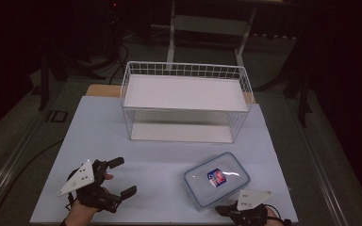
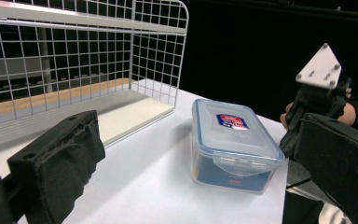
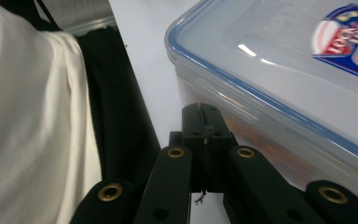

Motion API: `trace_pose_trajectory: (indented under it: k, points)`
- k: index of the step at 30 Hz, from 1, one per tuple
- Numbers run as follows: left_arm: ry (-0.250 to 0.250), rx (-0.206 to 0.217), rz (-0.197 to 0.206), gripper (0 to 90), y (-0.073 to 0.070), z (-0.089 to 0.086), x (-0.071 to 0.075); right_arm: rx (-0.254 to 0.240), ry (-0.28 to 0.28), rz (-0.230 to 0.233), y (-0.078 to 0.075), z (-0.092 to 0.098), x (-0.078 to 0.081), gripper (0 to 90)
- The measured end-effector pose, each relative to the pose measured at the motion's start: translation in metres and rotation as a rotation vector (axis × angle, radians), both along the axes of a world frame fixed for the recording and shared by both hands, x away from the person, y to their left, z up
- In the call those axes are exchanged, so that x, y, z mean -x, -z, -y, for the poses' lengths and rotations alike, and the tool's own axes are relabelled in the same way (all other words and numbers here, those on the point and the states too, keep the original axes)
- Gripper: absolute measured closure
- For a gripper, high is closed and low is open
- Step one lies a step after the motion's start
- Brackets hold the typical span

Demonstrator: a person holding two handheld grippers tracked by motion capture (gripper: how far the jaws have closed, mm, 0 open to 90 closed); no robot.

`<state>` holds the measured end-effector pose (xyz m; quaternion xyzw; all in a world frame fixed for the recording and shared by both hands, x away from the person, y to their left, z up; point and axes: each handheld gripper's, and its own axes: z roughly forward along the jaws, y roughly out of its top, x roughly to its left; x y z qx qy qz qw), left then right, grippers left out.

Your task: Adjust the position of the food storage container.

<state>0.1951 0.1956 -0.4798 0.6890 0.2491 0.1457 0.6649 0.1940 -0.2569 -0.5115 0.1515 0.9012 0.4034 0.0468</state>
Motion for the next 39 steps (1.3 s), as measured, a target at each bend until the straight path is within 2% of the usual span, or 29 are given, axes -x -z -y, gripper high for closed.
trace_pose_trajectory:
  k: [6,19,22,25,39]
  points:
    - [0.000,-0.001,0.001,0.6,0.000,0.000,0.000,0.033,-0.013,0.015,0.003,-0.014,-0.004,90.0]
    - [0.005,-0.009,-0.007,0.6,0.002,0.001,-0.001,-0.004,-0.038,0.010,0.007,-0.044,-0.022,90.0]
    - [0.010,-0.013,-0.009,0.5,0.002,0.002,-0.001,-0.002,-0.012,0.030,0.007,-0.049,-0.024,90.0]
    - [0.010,-0.014,-0.008,0.6,0.002,0.002,-0.001,-0.011,0.003,0.020,0.007,-0.052,-0.029,90.0]
    - [0.012,-0.027,-0.006,0.6,0.003,0.002,-0.001,-0.015,0.030,0.044,0.009,-0.070,-0.041,90.0]
